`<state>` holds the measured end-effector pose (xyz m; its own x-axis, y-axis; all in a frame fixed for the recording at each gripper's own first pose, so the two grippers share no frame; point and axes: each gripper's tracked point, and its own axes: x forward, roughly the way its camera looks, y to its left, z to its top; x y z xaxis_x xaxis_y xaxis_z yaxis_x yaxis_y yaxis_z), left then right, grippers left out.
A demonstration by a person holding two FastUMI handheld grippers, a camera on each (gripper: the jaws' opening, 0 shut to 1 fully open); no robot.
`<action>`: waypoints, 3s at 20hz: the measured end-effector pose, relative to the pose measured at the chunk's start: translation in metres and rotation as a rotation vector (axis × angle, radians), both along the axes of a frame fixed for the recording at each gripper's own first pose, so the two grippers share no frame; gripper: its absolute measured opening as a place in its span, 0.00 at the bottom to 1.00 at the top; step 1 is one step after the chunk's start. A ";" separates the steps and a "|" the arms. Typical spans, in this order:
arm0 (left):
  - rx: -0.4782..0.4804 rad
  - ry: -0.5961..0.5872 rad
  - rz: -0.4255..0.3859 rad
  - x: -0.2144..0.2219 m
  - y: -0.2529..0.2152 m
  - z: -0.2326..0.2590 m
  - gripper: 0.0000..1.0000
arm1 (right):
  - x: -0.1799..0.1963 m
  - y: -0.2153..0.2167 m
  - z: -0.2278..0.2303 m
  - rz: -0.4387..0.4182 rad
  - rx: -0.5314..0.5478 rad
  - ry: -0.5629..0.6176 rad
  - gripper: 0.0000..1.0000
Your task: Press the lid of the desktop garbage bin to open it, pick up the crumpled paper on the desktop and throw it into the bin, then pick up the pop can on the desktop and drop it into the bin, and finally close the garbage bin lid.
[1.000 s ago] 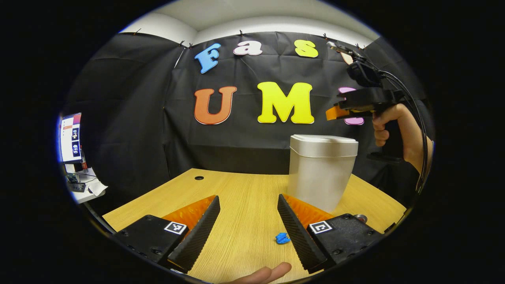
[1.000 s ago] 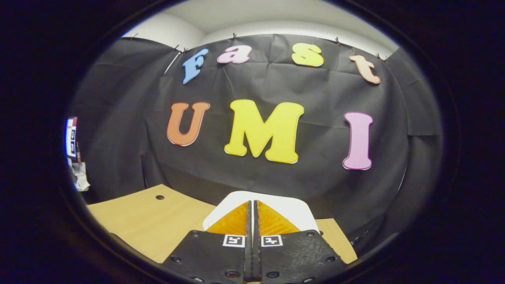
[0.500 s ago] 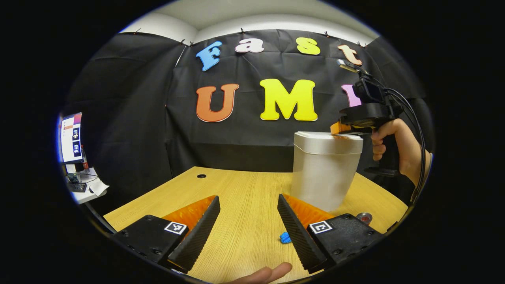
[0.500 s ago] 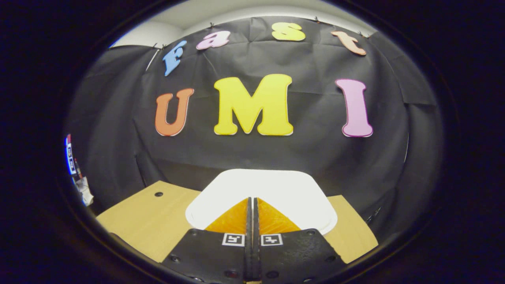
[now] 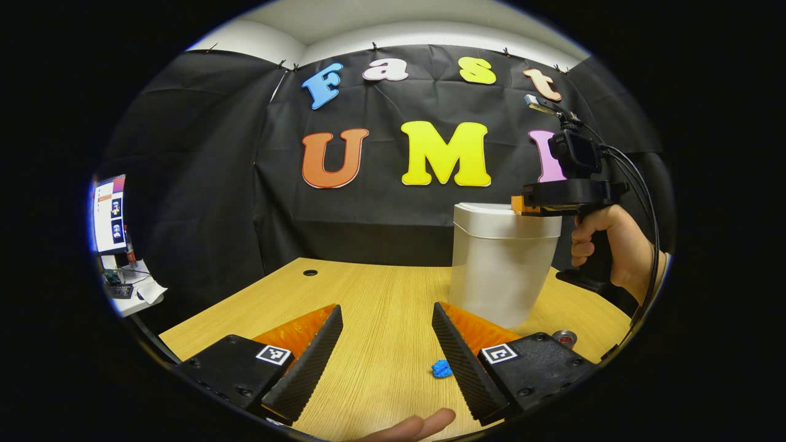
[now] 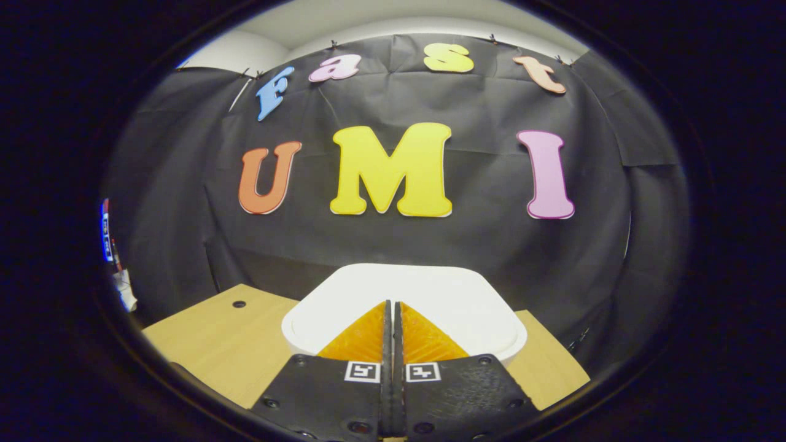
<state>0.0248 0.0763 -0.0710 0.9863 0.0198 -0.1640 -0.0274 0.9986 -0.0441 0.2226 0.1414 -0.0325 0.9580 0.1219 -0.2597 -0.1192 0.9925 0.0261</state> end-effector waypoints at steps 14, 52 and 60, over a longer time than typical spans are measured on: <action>-0.037 0.029 0.001 0.008 0.008 -0.010 0.96 | -0.097 0.012 0.064 0.099 0.072 -0.128 0.00; 0.038 0.438 -0.127 0.069 -0.035 -0.197 0.92 | -0.239 -0.023 -0.125 0.188 0.102 0.027 0.97; 0.021 0.385 -0.214 0.065 -0.042 -0.169 0.89 | -0.244 -0.031 -0.129 0.164 0.161 0.059 0.96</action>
<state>0.0901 0.0342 -0.2396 0.8354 -0.1714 -0.5222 0.1699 0.9841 -0.0512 -0.0216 0.1101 -0.1618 0.9058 0.3188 -0.2790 -0.2718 0.9425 0.1944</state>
